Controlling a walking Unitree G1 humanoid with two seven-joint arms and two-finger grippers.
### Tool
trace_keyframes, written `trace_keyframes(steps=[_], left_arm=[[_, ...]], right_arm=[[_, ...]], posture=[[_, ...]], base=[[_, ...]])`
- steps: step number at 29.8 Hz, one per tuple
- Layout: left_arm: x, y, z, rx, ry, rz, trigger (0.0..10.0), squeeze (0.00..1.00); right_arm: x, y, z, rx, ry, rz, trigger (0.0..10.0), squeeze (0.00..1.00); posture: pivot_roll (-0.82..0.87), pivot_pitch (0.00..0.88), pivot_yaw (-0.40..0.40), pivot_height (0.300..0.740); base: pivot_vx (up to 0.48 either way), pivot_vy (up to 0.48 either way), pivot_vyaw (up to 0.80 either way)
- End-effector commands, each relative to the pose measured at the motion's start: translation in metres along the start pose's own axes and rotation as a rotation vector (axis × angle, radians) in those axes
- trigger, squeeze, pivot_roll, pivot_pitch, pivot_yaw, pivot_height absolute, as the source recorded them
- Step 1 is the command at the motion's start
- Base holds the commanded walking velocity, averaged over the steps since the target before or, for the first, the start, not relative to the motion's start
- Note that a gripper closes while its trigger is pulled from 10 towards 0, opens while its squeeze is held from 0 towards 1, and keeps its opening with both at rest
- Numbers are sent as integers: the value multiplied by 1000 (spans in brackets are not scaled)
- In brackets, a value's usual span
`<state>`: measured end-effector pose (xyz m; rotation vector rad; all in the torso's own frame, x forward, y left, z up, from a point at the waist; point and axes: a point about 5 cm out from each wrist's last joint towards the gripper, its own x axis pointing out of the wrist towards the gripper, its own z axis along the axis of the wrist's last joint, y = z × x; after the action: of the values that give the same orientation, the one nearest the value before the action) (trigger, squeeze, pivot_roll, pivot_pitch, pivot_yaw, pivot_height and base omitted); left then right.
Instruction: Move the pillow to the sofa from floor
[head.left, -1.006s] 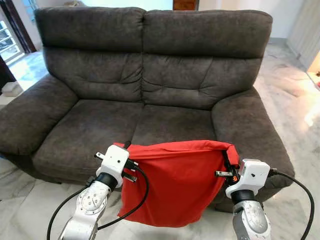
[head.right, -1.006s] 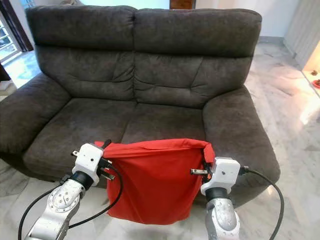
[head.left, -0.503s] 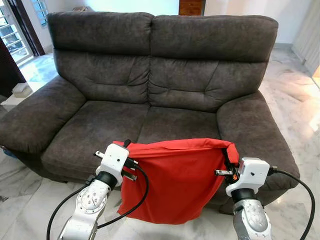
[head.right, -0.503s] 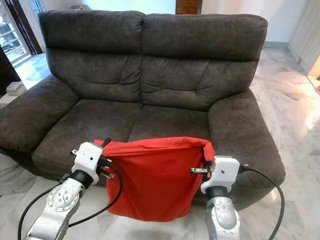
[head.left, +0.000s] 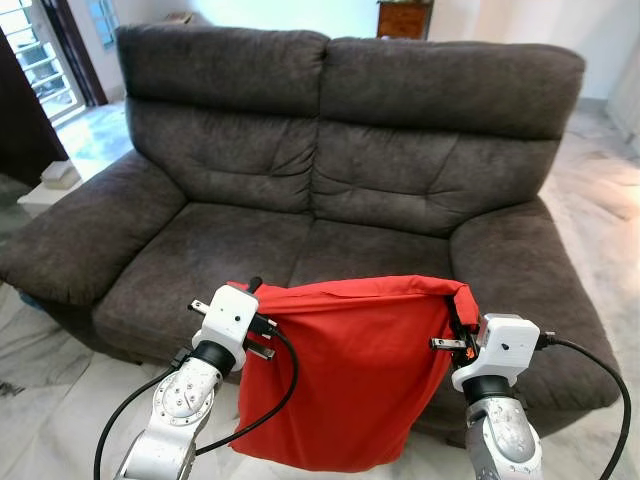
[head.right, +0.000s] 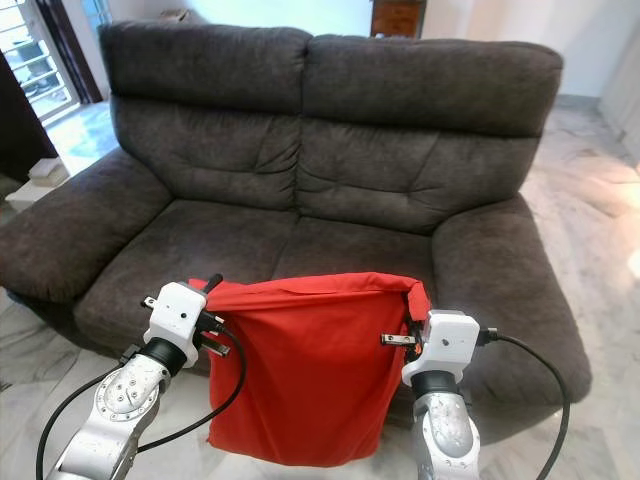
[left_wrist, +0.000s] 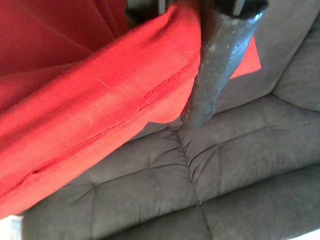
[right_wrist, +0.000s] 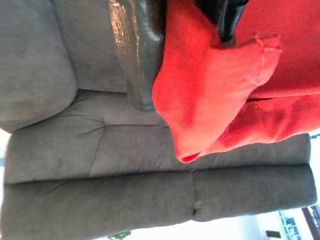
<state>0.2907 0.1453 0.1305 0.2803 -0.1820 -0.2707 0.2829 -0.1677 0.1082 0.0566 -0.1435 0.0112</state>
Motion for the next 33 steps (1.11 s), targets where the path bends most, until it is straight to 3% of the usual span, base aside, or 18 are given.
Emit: trace_keyframes(steps=[1, 16, 19, 21, 26, 29, 33], left_arm=[[5, 14, 23, 21, -104, 50, 10000, 0], [14, 36, 48, 67, -177, 99, 10000, 0], [18, 44, 61, 65, -215, 119, 10000, 0], [24, 53, 76, 72, -258, 137, 10000, 0], [28, 59, 92, 82, -301, 141, 10000, 0], [30, 64, 110, 100, -352, 147, 10000, 0], [32, 69, 120, 89, -376, 171, 10000, 0]], right_arm=[[3, -10, 10, -6, -46, -51, 10000, 0], [13, -3, 29, -24, -120, -15, 10000, 0], [19, 0, 44, -20, -171, -4, 10000, 0], [28, 3, 66, -15, -250, 5, 10000, 0], [36, 3, 87, -14, -317, 8, 10000, 0], [40, 17, 108, -25, -386, 81, 10000, 0], [40, 26, 114, -40, -403, 134, 10000, 0]], posture=[[20, 52, 34, 740], [30, 48, 33, 740], [34, 47, 34, 740], [34, 46, 34, 740], [31, 41, 34, 740], [30, 42, 30, 740], [31, 44, 27, 740]], base=[[281, 0, 0], [279, 0, -140], [279, 0, 0], [281, 0, 0], [280, 0, 0], [284, 0, 0], [281, 0, 0]])
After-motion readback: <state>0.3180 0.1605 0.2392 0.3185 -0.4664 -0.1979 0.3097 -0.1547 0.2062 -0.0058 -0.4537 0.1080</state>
